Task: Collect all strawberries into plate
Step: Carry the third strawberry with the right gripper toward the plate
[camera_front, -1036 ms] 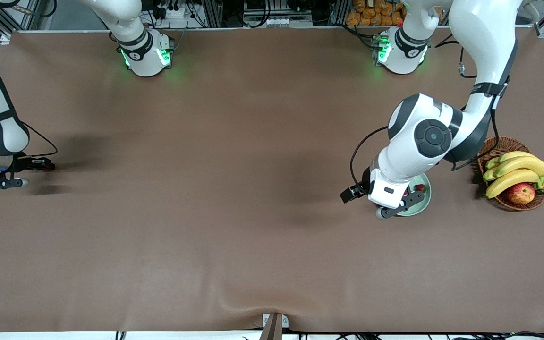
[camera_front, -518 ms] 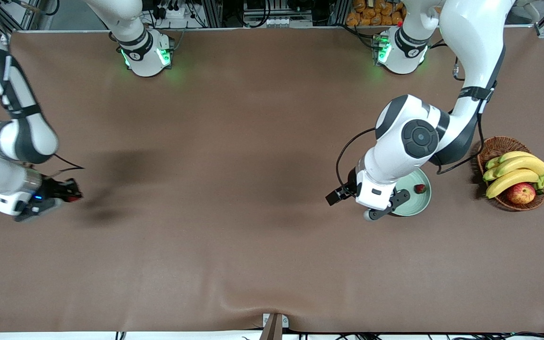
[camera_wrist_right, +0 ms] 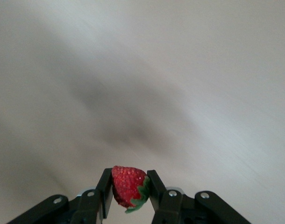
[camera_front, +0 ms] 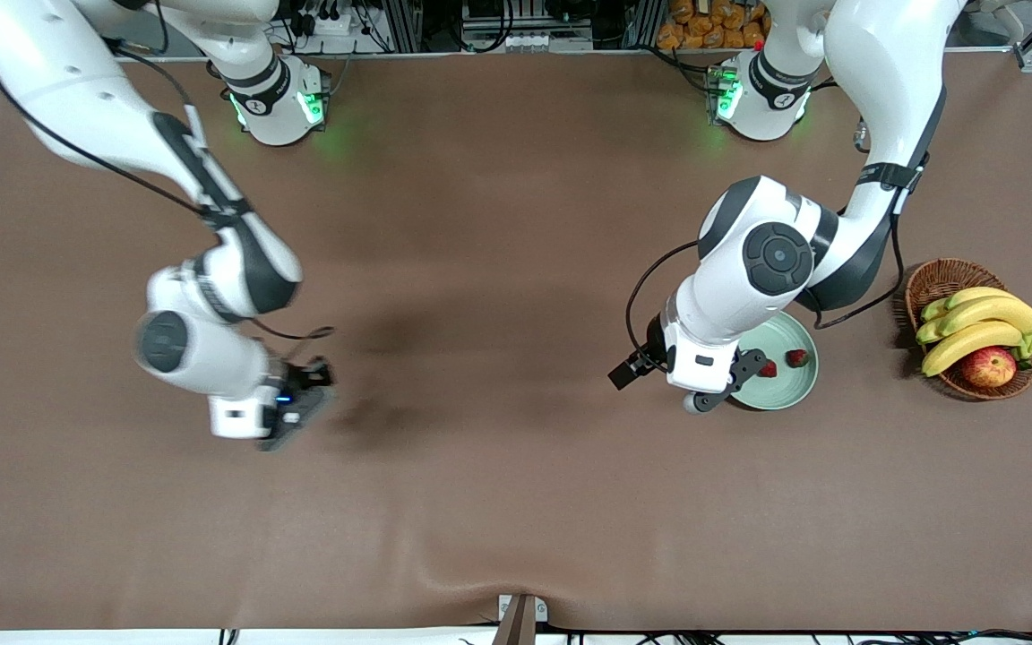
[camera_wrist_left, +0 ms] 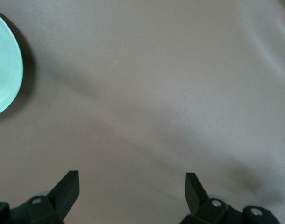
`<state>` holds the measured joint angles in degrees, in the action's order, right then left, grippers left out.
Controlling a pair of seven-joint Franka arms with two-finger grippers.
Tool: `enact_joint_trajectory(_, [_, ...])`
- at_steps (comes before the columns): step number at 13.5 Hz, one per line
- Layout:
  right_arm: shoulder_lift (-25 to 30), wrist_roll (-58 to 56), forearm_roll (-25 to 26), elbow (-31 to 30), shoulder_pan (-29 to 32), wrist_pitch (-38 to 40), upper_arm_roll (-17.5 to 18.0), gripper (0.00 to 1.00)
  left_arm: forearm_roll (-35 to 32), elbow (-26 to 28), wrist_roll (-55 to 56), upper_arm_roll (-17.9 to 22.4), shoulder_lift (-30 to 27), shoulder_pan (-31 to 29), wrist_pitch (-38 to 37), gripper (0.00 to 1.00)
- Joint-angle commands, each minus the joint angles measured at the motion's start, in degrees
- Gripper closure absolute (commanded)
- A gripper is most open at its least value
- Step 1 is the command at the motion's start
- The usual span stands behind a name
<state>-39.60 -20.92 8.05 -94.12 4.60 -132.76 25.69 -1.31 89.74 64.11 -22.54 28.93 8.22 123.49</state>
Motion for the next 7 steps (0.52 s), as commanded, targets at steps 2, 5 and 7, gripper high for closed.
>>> enact_joint_trajectory(2, [-10.4,13.8,-0.2,9.6,-11.3,-5.7,-0.8,1.0,0.4,-0.9,0.8,0.1,0.4,0.3,-1.1,0.0])
enact_joint_trajectory(5, [-16.5,21.3,-0.1,14.8,-18.4,-12.1,-2.0,1.0,0.3,-1.1,1.1,0.1,1.7,0.7,-1.1,0.0])
enact_joint_trajectory(7, [-18.8,22.8,-0.2,19.0,-22.9,-12.2,-4.8,0.97,0.3,-1.2,1.2,0.0,2.2,1.5,-1.1,0.0])
